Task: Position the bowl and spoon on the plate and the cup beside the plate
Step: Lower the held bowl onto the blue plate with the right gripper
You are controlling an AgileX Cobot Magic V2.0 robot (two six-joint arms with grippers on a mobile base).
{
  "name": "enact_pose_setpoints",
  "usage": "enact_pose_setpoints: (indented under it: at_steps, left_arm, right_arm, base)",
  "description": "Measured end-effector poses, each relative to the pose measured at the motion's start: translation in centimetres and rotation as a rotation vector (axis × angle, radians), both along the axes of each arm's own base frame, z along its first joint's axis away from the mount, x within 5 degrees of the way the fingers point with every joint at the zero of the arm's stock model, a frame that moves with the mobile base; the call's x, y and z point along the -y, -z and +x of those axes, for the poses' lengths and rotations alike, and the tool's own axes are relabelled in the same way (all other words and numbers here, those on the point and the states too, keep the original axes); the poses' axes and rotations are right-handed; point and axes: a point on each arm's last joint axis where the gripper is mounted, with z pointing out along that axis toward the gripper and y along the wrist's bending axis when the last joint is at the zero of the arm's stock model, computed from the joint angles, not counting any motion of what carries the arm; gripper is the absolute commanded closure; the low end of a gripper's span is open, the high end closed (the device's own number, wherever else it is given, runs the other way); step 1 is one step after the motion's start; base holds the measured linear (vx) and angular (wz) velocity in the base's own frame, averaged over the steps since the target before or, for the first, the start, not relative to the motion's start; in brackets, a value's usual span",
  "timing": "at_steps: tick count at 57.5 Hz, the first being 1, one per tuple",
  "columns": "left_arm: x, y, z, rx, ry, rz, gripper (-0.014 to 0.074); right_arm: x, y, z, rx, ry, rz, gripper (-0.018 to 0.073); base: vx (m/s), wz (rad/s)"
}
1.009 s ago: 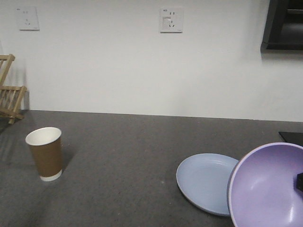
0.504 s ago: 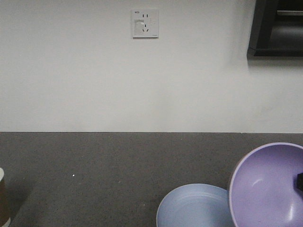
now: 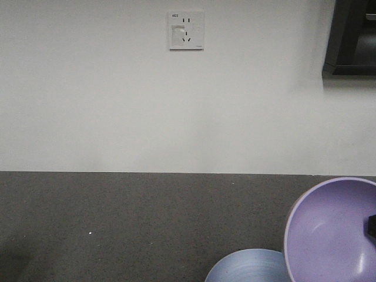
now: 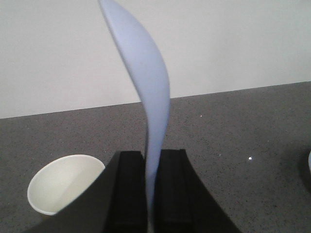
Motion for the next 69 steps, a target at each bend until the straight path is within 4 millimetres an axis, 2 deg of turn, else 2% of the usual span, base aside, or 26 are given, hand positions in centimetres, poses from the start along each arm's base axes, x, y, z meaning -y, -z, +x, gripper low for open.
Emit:
enact_pose_setpoints:
  at_steps: [33,53,69]
  left_arm:
    - [0.1,0.0,0.0,0.0,0.009,0.0,0.0603]
    - [0.1,0.0,0.0,0.0,0.01,0.0,0.0603]
    - [0.1,0.0,0.0,0.0,0.01,0.0,0.0603]
  right_arm:
    - [0.0,0.1,0.2,-0.009,0.0,0.003,0.0568]
    - [0.6,1.6,2.7,-0.117,0.001,0.032,0.0568]
    - [0.8,2.9,4.6,-0.217,0.008,0.149,0.0568]
  base:
    - [0.01,0.0]
    - [0.0,0.0]
    - [0.0,0.0]
